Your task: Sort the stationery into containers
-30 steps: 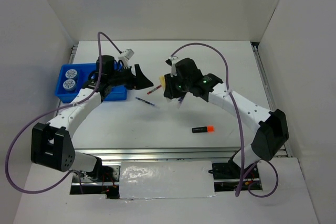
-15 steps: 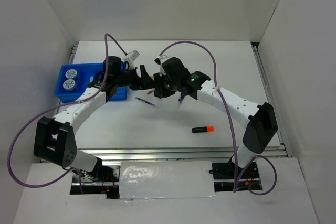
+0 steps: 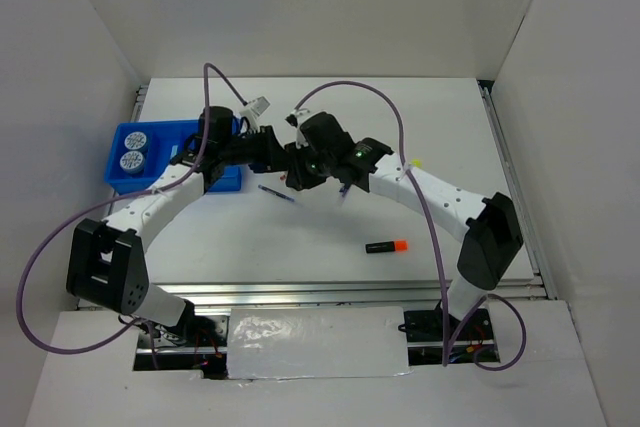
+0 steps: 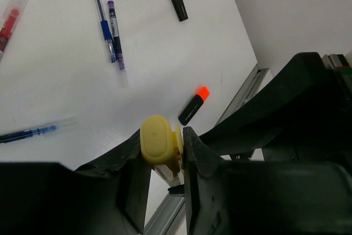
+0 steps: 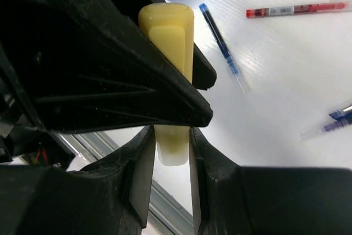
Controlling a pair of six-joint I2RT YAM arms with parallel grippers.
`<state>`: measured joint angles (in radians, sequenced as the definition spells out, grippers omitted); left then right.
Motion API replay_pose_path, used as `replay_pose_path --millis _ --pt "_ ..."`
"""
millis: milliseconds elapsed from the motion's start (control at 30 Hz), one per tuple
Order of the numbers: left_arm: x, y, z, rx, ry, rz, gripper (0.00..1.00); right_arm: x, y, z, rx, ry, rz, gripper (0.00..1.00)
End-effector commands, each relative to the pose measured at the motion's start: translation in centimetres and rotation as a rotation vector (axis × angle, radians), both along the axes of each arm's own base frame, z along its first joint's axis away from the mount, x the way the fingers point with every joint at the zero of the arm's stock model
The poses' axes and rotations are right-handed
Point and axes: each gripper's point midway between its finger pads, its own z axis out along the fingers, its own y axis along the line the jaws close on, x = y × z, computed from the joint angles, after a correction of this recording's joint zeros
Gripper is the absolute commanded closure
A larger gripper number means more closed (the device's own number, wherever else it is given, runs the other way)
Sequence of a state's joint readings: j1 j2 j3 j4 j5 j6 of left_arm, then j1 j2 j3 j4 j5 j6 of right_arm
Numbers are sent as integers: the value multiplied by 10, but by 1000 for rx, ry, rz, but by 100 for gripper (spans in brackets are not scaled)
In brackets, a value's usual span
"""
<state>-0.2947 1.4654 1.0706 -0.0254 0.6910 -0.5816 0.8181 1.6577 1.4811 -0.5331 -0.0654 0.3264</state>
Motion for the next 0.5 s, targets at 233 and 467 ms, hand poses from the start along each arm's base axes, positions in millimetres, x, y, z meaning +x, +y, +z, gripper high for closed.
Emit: replay_pose_path --millis 233,467 --pt "45 129 2 302 -69 153 100 21 -55 23 57 -38 -80 48" --pt "80 277 -3 762 -78 389 100 25 -103 3 -42 -73 -51 47"
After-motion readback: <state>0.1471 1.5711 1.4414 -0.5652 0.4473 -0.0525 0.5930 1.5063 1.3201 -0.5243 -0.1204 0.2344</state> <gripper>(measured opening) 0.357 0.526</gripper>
